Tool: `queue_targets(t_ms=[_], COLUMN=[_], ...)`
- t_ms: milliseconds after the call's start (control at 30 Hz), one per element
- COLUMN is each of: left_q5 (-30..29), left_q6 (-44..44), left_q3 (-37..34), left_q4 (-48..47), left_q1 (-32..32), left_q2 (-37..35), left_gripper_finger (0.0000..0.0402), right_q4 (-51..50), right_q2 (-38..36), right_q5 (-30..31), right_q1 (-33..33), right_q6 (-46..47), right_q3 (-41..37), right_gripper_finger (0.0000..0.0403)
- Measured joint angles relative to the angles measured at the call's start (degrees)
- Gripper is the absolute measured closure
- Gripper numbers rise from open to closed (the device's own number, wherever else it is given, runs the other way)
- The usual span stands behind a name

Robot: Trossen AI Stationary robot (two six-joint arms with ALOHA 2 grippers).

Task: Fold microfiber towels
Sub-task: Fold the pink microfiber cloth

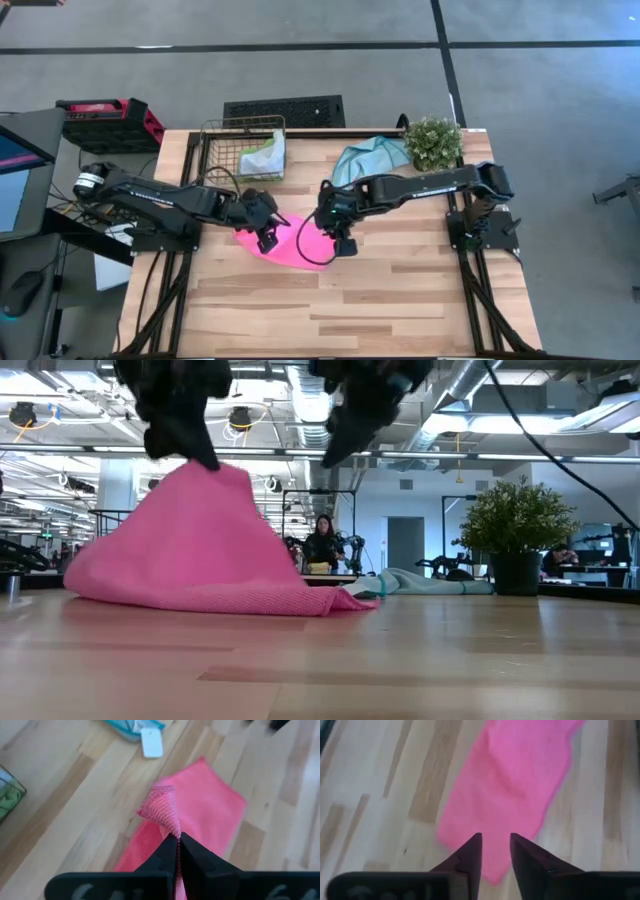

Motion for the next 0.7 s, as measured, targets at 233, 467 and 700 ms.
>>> queue_targets(t_ms=[233, 467, 700], left_q5=[-1.66, -2.14, -2.61], left_q6=[-2.63, -5.24, -5.91], left_q3=[3.16, 3.33, 3.33], left_q4=[-1.31, -1.12, -1.14], left_q1=[-3.95, -6.34, -7.05], left_q2=[-0.04, -0.04, -0.04], left_gripper_finger=[0.0401, 0.0401, 0.0401], right_q4=[11.29, 17.56, 18.86], right_q2=[5.36, 9.56, 11.6], right_q5=[-1.52, -1.35, -1.5], right_q1=[-1.28, -2.41, -2.89], right_q6=[-2.05, -3.31, -3.47], right_q3=[0.04, 0.06, 0.04], right_gripper_finger=[0.0216, 0.0183, 0.0183])
